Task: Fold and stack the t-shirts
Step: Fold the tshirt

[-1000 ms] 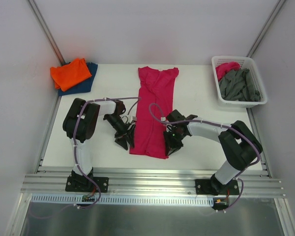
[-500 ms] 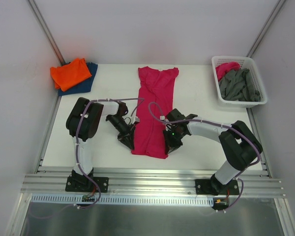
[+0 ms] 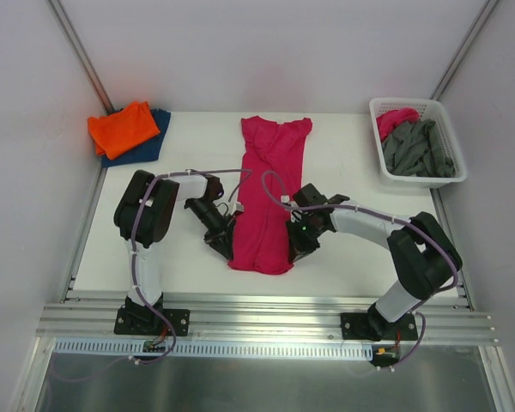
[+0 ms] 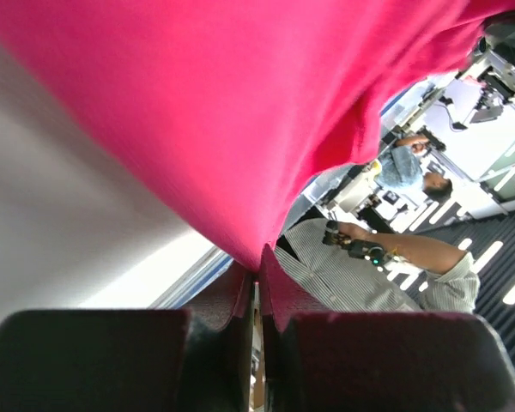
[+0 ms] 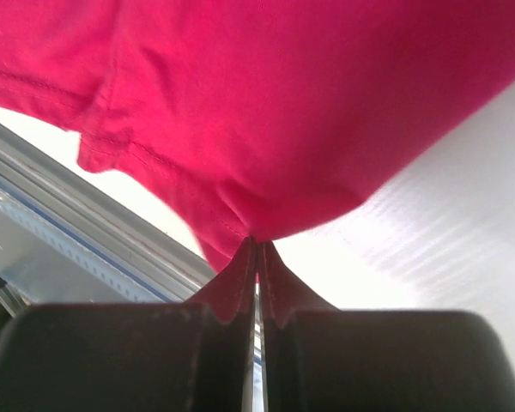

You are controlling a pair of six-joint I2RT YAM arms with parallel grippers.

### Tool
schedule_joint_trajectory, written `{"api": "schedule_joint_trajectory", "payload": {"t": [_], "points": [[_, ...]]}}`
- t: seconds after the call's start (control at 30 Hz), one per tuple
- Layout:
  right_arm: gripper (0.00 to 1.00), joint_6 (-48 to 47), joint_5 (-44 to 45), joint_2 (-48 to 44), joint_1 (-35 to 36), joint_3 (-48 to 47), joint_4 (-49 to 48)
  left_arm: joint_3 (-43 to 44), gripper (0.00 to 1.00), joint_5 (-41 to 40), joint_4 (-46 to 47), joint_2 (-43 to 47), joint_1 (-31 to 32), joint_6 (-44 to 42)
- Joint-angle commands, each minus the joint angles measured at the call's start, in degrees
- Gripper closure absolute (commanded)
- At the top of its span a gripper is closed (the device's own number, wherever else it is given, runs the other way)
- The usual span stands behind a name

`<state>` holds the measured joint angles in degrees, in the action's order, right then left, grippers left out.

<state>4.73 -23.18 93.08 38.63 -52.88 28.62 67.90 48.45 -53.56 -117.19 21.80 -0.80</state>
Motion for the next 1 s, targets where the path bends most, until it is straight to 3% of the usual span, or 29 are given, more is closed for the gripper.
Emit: {"api": "schedule_joint_trajectory", "payload": {"t": [0.0,0.17,0.53,0.97], "points": [[1.00,-2.36,0.85,-4.04,-2.42,-2.84,1.70,2.76,1.00,-0.81,-4.01,5.29,0.35,-2.02],[1.00,-3.24,1.91,-5.98,-5.40,-2.40,1.70,3.03,1.00,-2.48,-4.36,8.72,0.35,-2.54],[1.00,-4.29,2.61,-8.09,-10.68,-6.09,0.74,8.65,1.00,-5.38,-5.68,7.50,-0.01,-3.95],[1.00,-6.66,3.66,-5.89,-13.67,-12.94,-0.41,24.11,1.00,-7.66,-8.32,-0.76,-0.53,-5.71]]}}
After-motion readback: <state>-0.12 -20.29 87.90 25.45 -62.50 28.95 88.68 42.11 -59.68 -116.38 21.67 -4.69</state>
